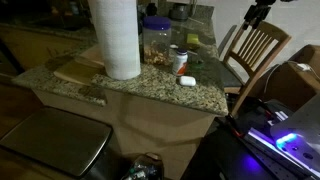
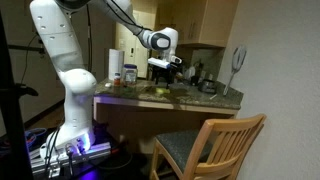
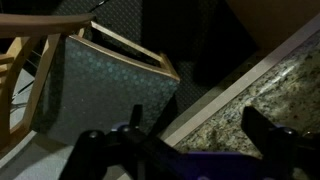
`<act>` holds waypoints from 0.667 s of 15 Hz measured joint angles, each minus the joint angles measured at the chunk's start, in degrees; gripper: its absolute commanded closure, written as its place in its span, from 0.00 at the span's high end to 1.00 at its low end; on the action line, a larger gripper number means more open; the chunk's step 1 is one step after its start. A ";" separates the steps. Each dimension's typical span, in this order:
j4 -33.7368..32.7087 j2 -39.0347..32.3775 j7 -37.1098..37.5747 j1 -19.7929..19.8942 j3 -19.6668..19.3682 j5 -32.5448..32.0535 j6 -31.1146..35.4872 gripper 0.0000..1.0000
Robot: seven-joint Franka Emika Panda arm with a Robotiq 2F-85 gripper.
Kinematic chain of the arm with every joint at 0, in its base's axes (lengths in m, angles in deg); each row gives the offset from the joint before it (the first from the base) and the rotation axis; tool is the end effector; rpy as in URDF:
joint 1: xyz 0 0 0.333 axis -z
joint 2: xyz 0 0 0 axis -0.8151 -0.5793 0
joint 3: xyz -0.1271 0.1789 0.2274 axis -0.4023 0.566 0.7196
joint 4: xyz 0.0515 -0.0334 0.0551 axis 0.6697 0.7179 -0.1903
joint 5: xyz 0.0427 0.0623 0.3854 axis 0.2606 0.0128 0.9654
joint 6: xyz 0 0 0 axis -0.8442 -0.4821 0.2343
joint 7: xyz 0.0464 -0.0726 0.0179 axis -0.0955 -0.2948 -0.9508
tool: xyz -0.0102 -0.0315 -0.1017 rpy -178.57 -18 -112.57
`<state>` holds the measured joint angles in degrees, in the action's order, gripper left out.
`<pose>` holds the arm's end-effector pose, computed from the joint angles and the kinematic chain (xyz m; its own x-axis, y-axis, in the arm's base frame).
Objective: Take the white bottle and put it on top of the clear bottle
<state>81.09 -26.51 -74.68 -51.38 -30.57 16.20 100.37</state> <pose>0.4332 -0.1446 0.4506 0.9960 0.0733 0.0508 0.0758 -0.9960 -0.0477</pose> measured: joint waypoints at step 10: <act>-0.16 2.14 -5.10 -9.22 7.10 17.57 3.24 1.00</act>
<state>80.93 -24.37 -79.78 -60.60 -23.47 33.77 103.61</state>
